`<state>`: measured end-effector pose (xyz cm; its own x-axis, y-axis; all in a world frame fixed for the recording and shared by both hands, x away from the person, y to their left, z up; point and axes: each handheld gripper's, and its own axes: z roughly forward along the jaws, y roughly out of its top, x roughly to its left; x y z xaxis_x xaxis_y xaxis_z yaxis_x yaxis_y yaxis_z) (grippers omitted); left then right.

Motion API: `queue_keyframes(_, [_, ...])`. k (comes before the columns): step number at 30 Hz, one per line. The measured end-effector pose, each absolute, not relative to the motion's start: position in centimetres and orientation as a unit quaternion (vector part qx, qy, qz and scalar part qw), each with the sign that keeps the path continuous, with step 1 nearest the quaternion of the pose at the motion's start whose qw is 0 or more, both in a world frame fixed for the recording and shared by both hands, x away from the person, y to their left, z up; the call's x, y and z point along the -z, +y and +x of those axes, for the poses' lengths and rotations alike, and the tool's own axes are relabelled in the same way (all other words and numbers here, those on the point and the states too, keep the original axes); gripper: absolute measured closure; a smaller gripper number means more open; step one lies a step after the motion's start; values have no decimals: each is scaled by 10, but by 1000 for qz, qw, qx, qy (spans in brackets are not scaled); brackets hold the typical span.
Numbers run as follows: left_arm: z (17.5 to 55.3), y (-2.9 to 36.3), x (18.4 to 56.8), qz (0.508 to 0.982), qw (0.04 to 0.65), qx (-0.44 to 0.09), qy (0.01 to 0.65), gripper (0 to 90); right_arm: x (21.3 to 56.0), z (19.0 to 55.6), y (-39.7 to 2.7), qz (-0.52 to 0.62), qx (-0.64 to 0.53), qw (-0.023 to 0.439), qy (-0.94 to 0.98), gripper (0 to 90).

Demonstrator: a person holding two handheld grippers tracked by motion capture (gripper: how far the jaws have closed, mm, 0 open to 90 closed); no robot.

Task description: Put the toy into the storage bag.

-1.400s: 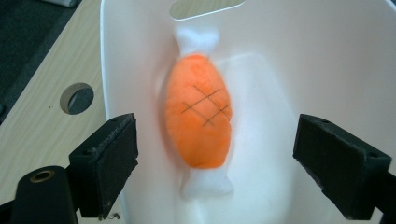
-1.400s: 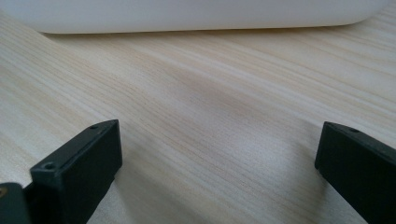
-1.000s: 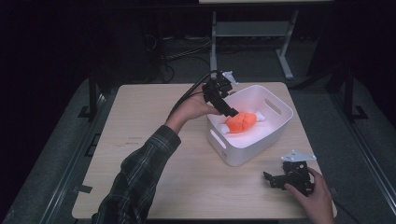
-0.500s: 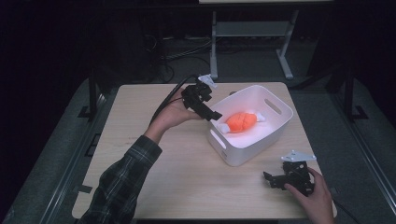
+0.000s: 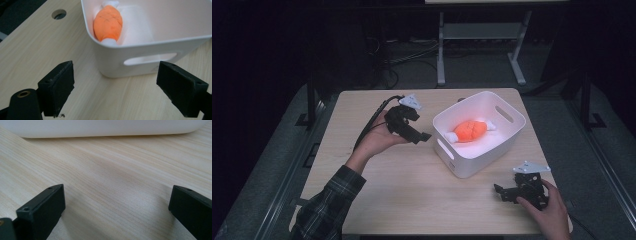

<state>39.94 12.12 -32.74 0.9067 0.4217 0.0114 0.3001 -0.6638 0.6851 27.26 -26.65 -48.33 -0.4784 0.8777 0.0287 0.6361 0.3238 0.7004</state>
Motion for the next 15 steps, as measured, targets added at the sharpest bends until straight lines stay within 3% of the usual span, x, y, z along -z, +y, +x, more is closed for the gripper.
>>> queue_keyframes(15, [360, 171, 375, 889, 377, -93, 243, 140, 483, 273, -267, 477, -332, 182, 793, 2])
